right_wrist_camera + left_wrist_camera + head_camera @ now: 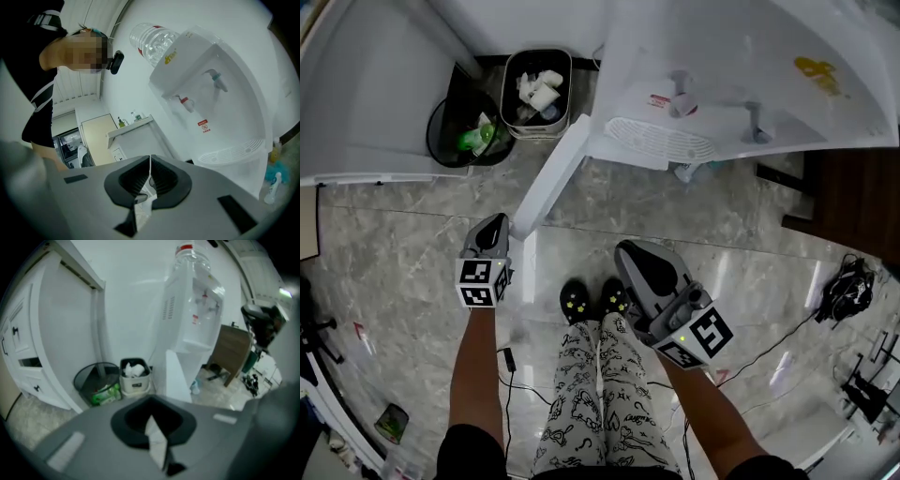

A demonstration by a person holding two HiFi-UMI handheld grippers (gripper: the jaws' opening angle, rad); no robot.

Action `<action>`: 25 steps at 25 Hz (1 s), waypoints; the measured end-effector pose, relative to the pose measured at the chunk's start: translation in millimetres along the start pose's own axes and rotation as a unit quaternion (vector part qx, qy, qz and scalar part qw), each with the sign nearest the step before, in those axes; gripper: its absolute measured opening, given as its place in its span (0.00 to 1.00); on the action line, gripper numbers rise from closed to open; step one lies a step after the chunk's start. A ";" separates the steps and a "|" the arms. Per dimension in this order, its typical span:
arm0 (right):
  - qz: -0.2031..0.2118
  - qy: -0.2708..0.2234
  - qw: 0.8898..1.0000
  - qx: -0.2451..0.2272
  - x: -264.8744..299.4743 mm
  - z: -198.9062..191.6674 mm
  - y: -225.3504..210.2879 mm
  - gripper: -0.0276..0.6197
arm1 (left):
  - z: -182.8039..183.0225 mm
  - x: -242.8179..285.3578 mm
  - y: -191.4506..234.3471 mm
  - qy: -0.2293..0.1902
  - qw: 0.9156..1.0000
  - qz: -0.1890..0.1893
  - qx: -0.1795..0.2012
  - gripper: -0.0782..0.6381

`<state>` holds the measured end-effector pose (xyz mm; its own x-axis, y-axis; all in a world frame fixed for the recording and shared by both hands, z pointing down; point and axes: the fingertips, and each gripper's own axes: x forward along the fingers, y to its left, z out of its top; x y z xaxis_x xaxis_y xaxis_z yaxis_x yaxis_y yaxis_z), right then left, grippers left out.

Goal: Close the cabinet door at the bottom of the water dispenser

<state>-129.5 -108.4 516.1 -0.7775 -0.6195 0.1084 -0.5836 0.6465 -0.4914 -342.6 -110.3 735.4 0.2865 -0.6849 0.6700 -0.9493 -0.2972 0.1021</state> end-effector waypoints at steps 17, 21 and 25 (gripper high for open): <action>-0.059 0.002 0.998 0.005 -42.7 -21.8 -54.5 0.07 | 11.0 38.2 -134.8 -0.002 0.994 -0.109 0.012 0.10; -0.079 0.003 0.997 0.016 -59.6 -28.7 -75.6 0.07 | 17.1 54.0 -184.2 -0.005 0.991 -0.137 0.005 0.10; -0.083 0.000 0.996 0.020 -82.0 -19.9 -93.0 0.07 | 32.4 74.8 -225.3 -0.011 0.988 -0.151 0.009 0.10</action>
<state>-16.2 -108.9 570.1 -0.6706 -0.7167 0.1911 -0.6944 0.5160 -0.5015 -103.1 -116.2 738.8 0.5600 -0.5769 0.5946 -0.8172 -0.5028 0.2818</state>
